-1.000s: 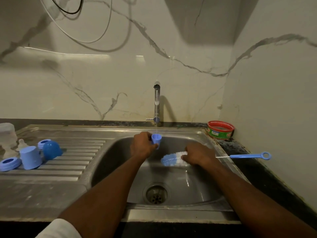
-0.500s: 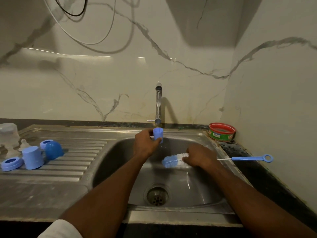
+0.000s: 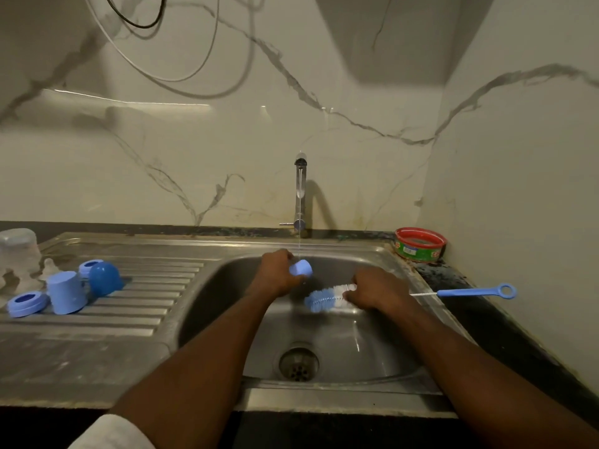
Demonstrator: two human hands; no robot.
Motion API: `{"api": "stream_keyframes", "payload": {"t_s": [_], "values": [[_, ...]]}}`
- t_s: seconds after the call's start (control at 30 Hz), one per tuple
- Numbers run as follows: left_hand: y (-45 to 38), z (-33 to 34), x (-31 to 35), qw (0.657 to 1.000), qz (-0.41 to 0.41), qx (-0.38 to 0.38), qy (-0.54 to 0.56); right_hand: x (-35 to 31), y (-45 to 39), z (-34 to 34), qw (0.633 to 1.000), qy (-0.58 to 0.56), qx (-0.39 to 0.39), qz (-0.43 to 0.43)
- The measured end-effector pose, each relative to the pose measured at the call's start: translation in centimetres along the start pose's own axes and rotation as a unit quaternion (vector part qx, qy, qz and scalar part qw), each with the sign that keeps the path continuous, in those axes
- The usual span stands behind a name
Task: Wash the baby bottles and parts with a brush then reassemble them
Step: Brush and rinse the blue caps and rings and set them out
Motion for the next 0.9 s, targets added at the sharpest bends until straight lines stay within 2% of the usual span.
{"api": "stream_keyframes", "payload": {"t_s": [0.1,0.27,0.4,0.47,0.53,0.57,0.67,0.8,0.9], "values": [[0.4,-0.7,0.5,1.000,0.010,0.017,0.005,-0.2,0.1,-0.4,1.000,0.021,-0.002,-0.005],[1.1,-1.5,0.9,0.999,0.031,0.041,0.007,-0.7,0.2,1.3,0.997,0.028,-0.064,-0.017],[2.2,-4.7,3.4,0.982,0.108,0.141,0.068,-1.1,0.3,-1.0,0.999,0.015,0.027,-0.019],[2.2,-3.8,2.7,0.991,0.085,0.098,0.030,-1.0,0.6,-1.3,0.999,0.000,0.044,-0.015],[2.0,-1.8,1.2,0.996,0.048,0.029,-0.065,-1.1,0.8,0.1,1.000,-0.001,0.011,-0.019],[1.8,-1.9,1.2,0.995,0.051,0.028,-0.085,-1.1,0.8,0.8,1.000,-0.008,-0.010,-0.020],[1.5,-2.7,2.1,0.994,0.081,0.064,-0.041,-1.3,0.9,1.3,0.999,-0.038,-0.017,-0.015],[1.4,0.1,-0.6,0.996,0.006,-0.032,-0.079,-1.7,1.6,0.6,0.999,-0.044,0.008,-0.013],[1.6,-0.7,-0.9,0.997,-0.003,-0.023,-0.067,-1.8,2.9,0.3,0.999,-0.037,0.016,-0.002]]}}
Point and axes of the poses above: each hand's wrist, its own y-axis away from the middle knuckle, its own z-axis out of the palm, x = y × z, the point moved 9 cm from there along -y, towards the middle knuckle, and after that the axes turned 6 degrees about -z, right-handed, at the moved point
